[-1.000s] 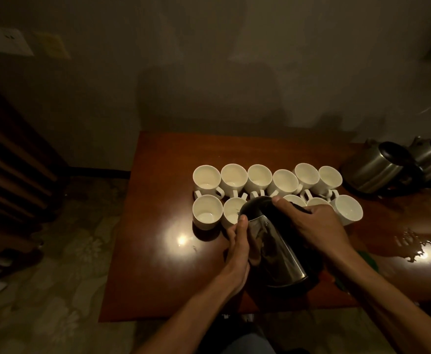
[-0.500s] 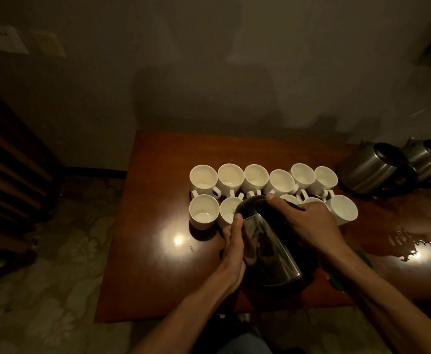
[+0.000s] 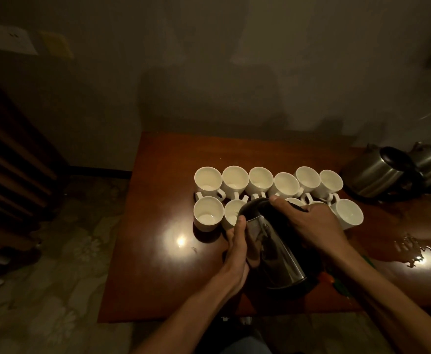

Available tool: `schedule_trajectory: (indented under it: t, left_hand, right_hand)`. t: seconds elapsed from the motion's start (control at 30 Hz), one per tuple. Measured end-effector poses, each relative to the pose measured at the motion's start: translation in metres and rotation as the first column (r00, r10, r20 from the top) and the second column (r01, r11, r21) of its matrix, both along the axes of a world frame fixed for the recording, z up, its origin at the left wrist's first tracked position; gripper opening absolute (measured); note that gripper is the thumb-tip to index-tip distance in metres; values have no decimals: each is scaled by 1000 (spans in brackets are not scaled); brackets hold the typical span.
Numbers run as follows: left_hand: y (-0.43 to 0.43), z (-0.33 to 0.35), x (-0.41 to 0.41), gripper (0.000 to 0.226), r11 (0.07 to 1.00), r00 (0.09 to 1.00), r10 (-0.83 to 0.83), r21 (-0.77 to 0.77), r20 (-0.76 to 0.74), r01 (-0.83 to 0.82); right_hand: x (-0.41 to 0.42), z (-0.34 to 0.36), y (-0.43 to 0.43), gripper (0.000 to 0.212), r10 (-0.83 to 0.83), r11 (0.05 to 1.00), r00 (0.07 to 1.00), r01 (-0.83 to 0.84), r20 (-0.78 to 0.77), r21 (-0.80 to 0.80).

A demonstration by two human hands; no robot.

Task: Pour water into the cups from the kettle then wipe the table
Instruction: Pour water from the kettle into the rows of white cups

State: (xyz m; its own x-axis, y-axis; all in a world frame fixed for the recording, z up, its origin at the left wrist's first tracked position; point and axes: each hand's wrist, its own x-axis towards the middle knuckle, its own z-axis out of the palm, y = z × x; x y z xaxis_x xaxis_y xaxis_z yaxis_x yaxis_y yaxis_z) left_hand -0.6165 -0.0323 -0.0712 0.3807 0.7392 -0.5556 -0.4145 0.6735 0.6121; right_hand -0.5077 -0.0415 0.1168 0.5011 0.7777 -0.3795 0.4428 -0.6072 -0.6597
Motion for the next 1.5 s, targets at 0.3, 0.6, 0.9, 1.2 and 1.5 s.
schedule_trajectory:
  t: [0.3, 0.6, 0.9, 1.2, 1.5]
  left_hand:
    - [2, -3, -1, 98, 1000, 1000, -8, 1, 20, 8]
    - [1, 1, -2, 99, 1000, 1000, -5, 4, 10, 5]
    - [-1, 12, -7, 94, 999, 999, -34, 37, -37, 35]
    - [-6, 16, -10, 95, 984, 976, -102, 126, -194, 128]
    - [-7, 22, -5, 101, 981, 956, -109, 125, -272, 147]
  right_hand:
    - [-2, 3, 2, 62, 1, 1000, 1000, -1, -6, -4]
    - [-2, 1, 3, 62, 2, 1000, 1000, -2, 7, -10]
    - [0, 0, -5, 60, -11, 1000, 999, 12, -34, 27]
    - [10, -12, -26, 60, -100, 992, 991, 106, -89, 73]
    - [16, -16, -31, 64, -117, 988, 989, 126, -93, 90]
